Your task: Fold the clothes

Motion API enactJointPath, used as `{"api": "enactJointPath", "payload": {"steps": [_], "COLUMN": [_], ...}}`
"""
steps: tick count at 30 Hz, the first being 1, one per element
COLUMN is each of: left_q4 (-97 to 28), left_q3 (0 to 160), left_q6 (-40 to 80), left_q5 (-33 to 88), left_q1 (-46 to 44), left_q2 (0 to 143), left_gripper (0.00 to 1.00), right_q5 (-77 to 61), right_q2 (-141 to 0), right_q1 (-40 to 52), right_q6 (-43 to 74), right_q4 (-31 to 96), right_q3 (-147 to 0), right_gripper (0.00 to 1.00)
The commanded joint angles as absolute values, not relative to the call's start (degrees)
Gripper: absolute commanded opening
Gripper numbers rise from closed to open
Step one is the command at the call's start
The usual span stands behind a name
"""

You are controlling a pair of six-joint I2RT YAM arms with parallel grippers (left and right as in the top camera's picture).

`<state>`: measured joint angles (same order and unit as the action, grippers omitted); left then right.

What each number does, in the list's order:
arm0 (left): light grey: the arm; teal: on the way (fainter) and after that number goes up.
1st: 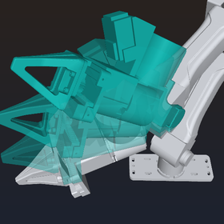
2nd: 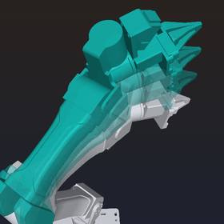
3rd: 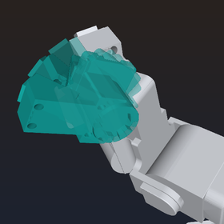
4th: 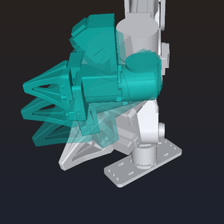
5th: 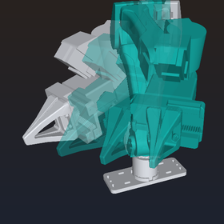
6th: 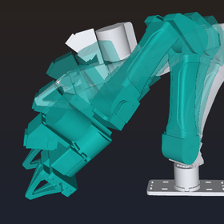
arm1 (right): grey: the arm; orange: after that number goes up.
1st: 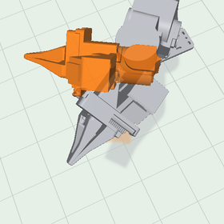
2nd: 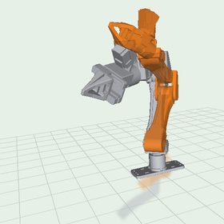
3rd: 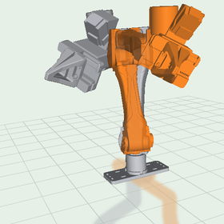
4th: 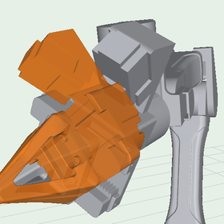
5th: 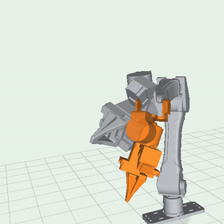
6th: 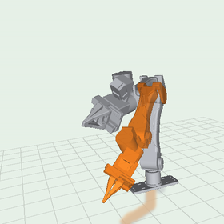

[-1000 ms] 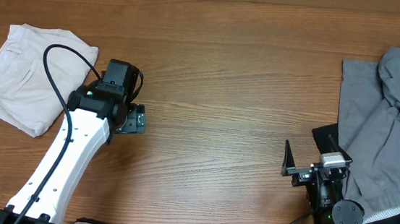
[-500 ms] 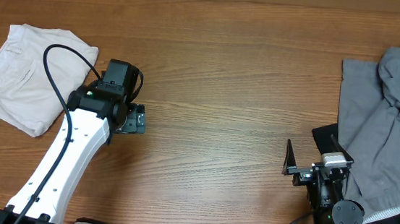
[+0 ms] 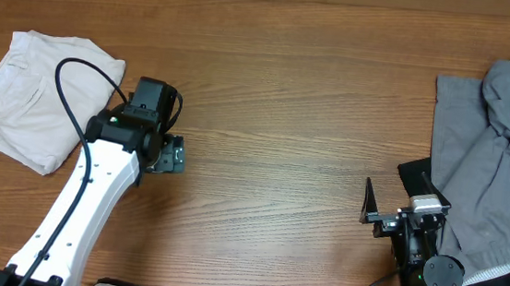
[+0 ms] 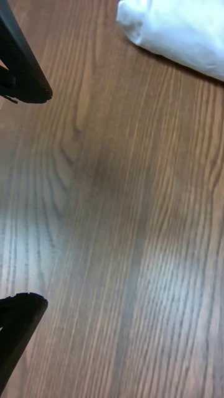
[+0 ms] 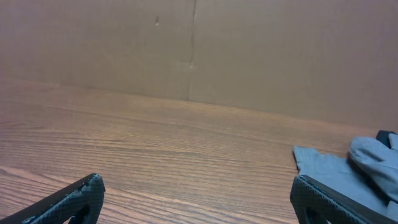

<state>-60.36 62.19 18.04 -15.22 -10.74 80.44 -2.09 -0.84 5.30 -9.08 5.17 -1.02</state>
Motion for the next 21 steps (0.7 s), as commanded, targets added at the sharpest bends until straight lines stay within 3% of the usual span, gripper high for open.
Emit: {"api": "enactJointPath", "payload": {"steps": [1, 8, 21], "left_q4": [-58.7, -41.3, -16.3], "left_q3": [62.0, 54.4, 21.1], "left_q6": [18.3, 7.2, 6.2], "left_q5": [-14.9, 2.3, 2.6], "left_q1": [-9.6, -0.6, 0.7], "left_q2": [73.7, 54.8, 20.5], "left_gripper": [1.0, 1.0, 1.0], "right_q5": [-1.3, -1.3, -1.3], "right_q2": [-0.2, -0.2, -0.2], "right_q1": [5.5, 5.5, 5.5], "right_q6": [-9.3, -9.3, -9.2], "right_q4": [4.8, 4.8, 4.8], "right_q3": [-0.5, -0.5, -0.5], "right_gripper": [1.0, 1.0, 1.0]}}
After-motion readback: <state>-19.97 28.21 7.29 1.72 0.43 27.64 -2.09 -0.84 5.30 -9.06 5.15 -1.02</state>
